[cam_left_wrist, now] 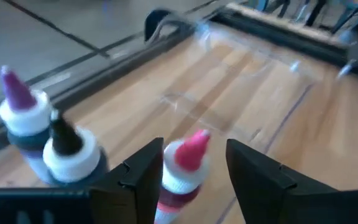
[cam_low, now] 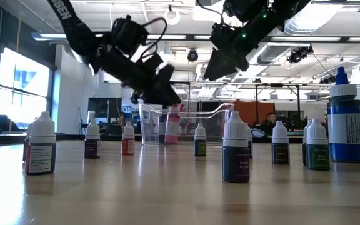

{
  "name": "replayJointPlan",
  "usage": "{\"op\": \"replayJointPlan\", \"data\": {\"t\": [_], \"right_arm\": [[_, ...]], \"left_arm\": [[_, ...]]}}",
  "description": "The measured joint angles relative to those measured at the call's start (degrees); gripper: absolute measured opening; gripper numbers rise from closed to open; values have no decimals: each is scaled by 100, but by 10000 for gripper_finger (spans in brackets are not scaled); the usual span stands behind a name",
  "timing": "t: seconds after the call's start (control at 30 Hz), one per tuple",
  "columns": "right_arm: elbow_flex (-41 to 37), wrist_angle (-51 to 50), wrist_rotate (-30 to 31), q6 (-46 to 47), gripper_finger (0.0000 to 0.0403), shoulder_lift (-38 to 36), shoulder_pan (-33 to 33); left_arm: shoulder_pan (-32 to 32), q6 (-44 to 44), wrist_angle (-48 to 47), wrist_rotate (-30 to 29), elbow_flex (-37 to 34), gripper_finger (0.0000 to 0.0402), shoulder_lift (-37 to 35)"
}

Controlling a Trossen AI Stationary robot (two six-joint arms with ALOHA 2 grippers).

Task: Pick & Place food coloring
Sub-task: Put the pink food coloring into the transparent bin

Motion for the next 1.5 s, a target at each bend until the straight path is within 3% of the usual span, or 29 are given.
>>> {"op": "replayJointPlan", "data": {"t": [0.3,0.5,0.77,0.93,1.13,1.5], "right_arm": [[1,-13,-178,-156,141,7,0],[1,513,-575,-395,139,553,0],[1,1734,-784,-947,70,1598,-44],[1,1998,-638,-859,8,1859,-85],[1,2814,-689,-571,13,2248,-80],[0,2976,-314,-118,1,2457,-83]], "left_arm": [[13,255,-535,-160,6,165,-822],[13,652,-868,3,15,165,-1535],[13,800,-1504,105,17,165,-2241],[13,800,-1904,149,15,165,-2280],[13,800,-1963,149,13,165,-2280],[13,800,-1955,147,13,165,-2280]]}}
